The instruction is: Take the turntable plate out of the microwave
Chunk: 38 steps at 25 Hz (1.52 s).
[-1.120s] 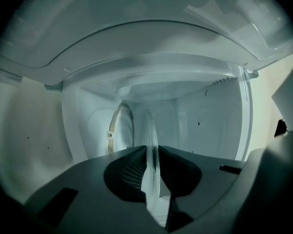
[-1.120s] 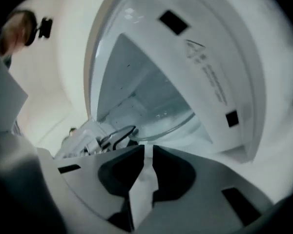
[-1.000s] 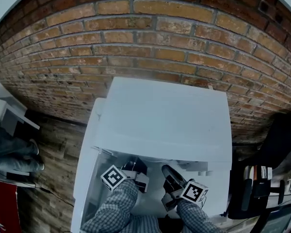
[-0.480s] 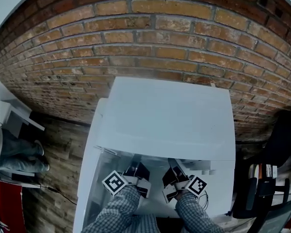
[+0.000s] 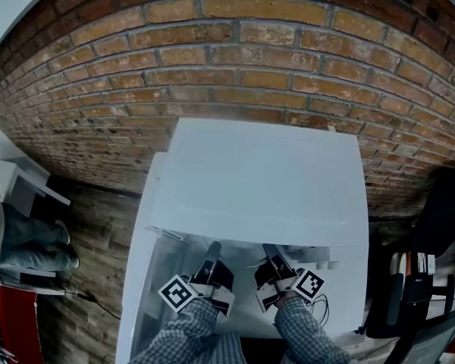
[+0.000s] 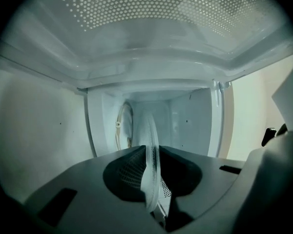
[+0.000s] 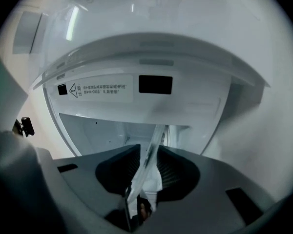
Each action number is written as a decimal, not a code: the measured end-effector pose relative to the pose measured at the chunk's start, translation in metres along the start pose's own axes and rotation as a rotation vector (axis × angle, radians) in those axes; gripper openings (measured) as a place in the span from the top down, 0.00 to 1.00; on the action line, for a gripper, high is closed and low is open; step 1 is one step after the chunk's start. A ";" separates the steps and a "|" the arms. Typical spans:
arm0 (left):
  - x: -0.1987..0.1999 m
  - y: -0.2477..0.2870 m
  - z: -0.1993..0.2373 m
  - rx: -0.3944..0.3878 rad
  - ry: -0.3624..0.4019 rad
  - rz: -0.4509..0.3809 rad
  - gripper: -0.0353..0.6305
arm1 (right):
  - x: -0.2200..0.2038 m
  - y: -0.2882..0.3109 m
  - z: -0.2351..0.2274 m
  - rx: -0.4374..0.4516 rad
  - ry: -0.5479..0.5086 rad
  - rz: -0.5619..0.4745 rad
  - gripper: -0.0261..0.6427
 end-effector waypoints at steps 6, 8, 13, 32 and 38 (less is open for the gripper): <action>0.000 -0.007 -0.002 -0.016 -0.008 -0.006 0.87 | -0.002 -0.005 0.006 0.014 0.028 -0.020 0.88; 0.000 -0.010 -0.005 -0.025 -0.019 -0.011 0.87 | -0.003 -0.006 0.011 0.027 0.018 -0.020 0.88; -0.002 -0.019 -0.009 -0.032 -0.052 -0.020 0.87 | -0.005 -0.014 0.019 0.017 -0.008 -0.029 0.88; -0.005 -0.087 -0.029 -0.067 -0.061 0.054 0.87 | -0.044 -0.077 0.044 0.025 -0.078 -0.045 0.88; -0.015 -0.122 -0.035 -0.070 -0.079 0.035 0.87 | -0.058 -0.108 0.054 0.023 -0.120 -0.027 0.88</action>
Point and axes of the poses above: the fingertips, and each gripper's own axes: y forward along the fingers, z to its left, x out of its top, the point moved 2 cm from there along -y, backward along the fingers, and after that the axes turned 8 degrees about -z, right-handed, at the moved point
